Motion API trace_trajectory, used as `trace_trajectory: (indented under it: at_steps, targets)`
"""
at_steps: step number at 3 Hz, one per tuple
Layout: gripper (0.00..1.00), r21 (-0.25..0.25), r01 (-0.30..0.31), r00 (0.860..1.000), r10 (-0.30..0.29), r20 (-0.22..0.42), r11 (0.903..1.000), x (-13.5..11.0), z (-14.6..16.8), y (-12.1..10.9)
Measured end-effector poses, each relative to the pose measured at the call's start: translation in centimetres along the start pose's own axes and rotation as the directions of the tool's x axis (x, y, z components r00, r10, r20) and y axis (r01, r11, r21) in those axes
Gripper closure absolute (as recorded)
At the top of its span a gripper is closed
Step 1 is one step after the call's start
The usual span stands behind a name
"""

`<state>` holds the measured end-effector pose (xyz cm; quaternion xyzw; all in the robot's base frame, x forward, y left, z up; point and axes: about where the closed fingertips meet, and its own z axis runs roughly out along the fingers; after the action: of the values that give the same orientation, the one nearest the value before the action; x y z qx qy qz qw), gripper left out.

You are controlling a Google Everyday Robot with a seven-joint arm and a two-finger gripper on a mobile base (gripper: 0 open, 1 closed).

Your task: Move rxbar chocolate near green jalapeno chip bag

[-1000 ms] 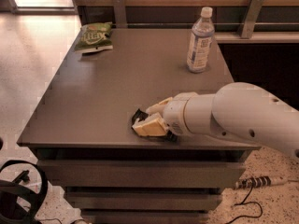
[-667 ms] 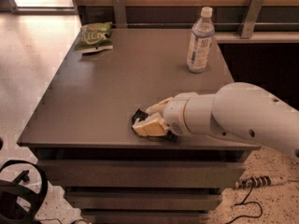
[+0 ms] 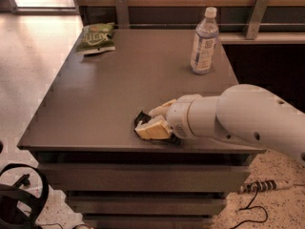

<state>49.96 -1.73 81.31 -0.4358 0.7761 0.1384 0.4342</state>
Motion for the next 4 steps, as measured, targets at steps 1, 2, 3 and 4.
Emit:
trace_trajectory:
  at_steps: [1,2,3,4]
  targets:
    - [1.0,0.0,0.0,1.0,0.0,0.0,1.0,0.0,0.0,0.0]
    - [1.0,0.0,0.0,1.0,0.0,0.0,1.0,0.0,0.0,0.0]
    - [1.0,0.0,-0.006,1.0,0.006,0.003,1.0,0.14,0.06,0.08]
    - [1.0,0.0,-0.005,1.0,0.005,0.003,1.0,0.05,-0.01,0.06]
